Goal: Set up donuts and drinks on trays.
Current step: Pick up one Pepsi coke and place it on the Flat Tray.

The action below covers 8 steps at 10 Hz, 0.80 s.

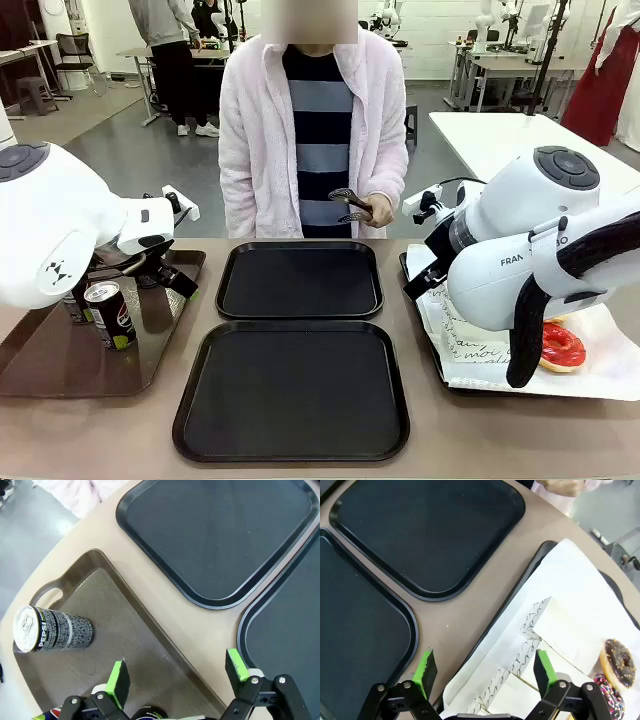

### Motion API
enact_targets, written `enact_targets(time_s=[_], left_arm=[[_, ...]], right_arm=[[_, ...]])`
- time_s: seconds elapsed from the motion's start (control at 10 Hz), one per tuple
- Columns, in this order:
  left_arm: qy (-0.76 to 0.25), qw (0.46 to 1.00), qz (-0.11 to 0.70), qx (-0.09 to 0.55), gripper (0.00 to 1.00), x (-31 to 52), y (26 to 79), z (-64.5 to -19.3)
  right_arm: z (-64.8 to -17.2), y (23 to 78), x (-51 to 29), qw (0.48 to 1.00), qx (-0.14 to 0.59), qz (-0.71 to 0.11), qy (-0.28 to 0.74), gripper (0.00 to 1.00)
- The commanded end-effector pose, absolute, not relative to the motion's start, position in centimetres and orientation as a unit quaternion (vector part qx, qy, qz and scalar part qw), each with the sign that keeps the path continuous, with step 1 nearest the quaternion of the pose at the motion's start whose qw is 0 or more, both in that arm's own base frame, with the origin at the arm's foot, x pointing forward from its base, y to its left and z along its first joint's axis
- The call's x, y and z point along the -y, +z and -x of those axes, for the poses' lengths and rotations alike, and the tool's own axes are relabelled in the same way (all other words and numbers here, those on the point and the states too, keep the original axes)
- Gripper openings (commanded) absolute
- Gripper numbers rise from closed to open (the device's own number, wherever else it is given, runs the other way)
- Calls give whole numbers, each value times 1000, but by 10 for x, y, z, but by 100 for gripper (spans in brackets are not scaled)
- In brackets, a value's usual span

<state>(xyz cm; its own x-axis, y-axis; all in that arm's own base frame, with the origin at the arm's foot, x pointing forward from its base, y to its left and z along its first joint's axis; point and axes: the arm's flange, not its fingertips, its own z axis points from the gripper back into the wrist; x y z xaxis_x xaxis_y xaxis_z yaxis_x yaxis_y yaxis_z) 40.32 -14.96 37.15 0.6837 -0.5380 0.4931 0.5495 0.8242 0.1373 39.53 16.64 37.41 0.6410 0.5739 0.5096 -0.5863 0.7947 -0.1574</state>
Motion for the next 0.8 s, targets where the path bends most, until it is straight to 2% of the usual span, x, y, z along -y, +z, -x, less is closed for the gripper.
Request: enact_targets(time_s=[0.0,0.7], left_arm=[[-296,917,11,265,100,150,371,-403],[-296,917,11,265,100,150,371,-403]], right_arm=[[-395,374,-166,906,277,-11,320,100],[-395,374,-166,906,277,-11,320,100]])
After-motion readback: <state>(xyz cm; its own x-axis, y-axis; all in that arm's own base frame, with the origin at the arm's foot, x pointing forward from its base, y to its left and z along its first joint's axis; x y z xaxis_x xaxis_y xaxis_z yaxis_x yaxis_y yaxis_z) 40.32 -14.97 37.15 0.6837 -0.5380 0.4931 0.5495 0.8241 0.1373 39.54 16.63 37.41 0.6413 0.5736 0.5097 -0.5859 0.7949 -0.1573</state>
